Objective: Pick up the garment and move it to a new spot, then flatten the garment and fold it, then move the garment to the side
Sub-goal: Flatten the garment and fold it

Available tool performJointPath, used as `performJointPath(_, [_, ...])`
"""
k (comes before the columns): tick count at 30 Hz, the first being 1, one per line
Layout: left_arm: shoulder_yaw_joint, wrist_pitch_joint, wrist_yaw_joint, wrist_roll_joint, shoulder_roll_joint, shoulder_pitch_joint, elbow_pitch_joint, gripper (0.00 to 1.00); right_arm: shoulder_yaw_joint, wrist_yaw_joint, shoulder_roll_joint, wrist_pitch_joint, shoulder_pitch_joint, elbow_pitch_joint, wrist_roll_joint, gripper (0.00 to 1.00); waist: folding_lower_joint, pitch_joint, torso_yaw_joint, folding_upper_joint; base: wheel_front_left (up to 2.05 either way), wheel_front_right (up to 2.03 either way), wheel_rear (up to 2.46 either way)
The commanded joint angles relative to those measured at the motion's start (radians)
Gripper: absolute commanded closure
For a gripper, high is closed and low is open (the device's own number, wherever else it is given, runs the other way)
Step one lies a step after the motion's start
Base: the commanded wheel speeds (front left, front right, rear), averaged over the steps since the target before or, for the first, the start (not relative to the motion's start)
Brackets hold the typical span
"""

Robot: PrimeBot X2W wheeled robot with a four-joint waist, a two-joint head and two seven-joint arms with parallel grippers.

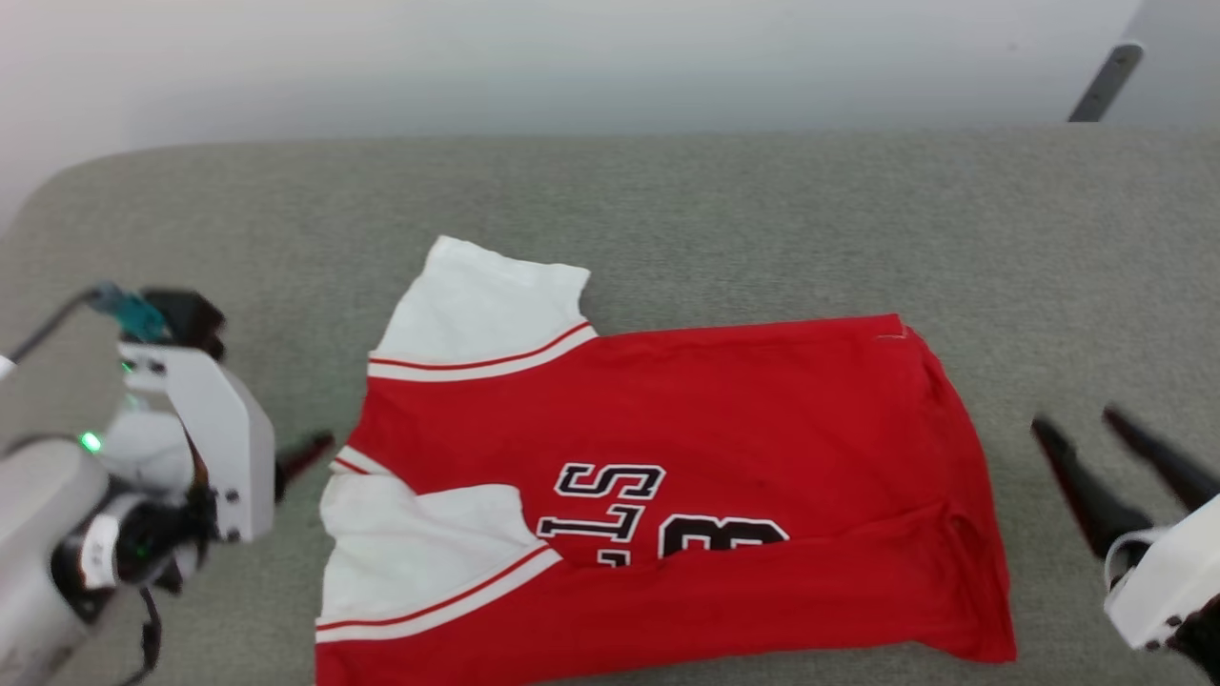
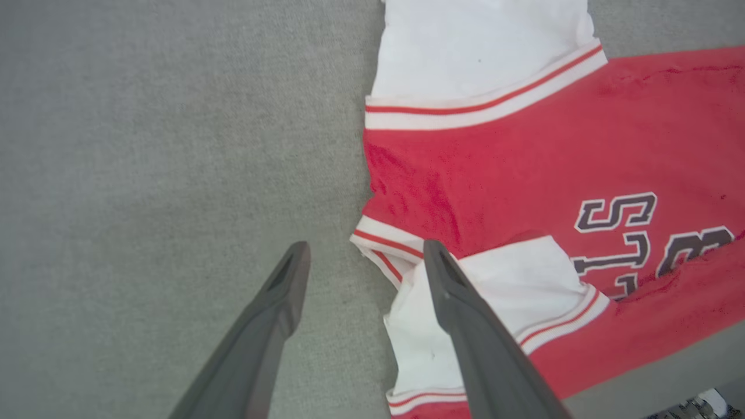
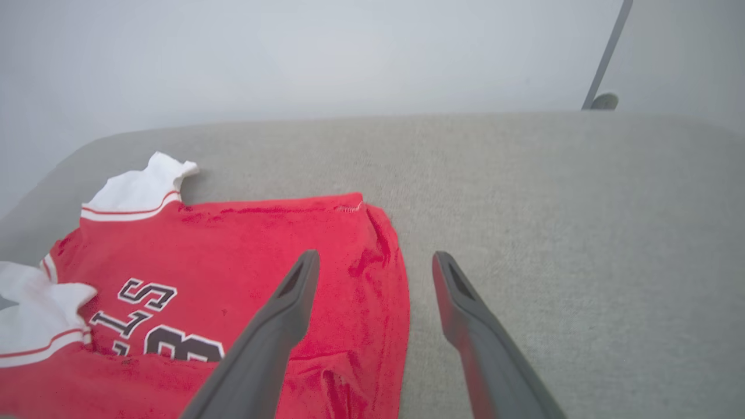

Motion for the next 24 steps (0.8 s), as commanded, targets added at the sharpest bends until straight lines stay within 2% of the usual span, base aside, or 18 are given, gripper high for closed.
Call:
performJointPath(1, [0.01, -0.017, -0.002, 0.012, -0.005, -0.017, 0.012, 0.0, 0.007, -0.001, -0.006, -0.056, -0.019, -0.016, -0.022, 0.0, 0.0, 0.011, -0.02, 0.0, 0.0, 0.0, 0.0])
performJointPath(9, [0.041, -0.125, -0.08, 0.105, -0.046, -0.126, 0.105, 0.0, 0.058, -0.001, -0.023, -0.412, -0.068, -0.068, -0.134, 0.0, 0.0, 0.048, -0.081, 0.0, 0.0, 0.0, 0.0])
performJointPath(13, [0.054, -0.148, -0.113, 0.122, -0.079, -0.18, 0.169, 0.0, 0.065, -0.001, -0.016, -0.546, -0.084, -0.073, -0.193, 0.0, 0.0, 0.083, -0.107, 0.0, 0.0, 0.0, 0.0])
performJointPath(17, [0.052, -0.13, -0.158, 0.135, -0.105, -0.239, 0.239, 0.0, 0.06, -0.001, -0.001, -0.615, -0.1, -0.073, -0.221, 0.0, 0.0, 0.128, -0.132, 0.0, 0.0, 0.0, 0.0])
performJointPath(24, [0.044, -0.052, -0.221, 0.139, -0.152, -0.353, 0.364, 0.0, 0.064, -0.001, 0.006, -0.633, -0.125, -0.07, -0.232, 0.0, 0.0, 0.211, -0.166, 0.0, 0.0, 0.0, 0.0])
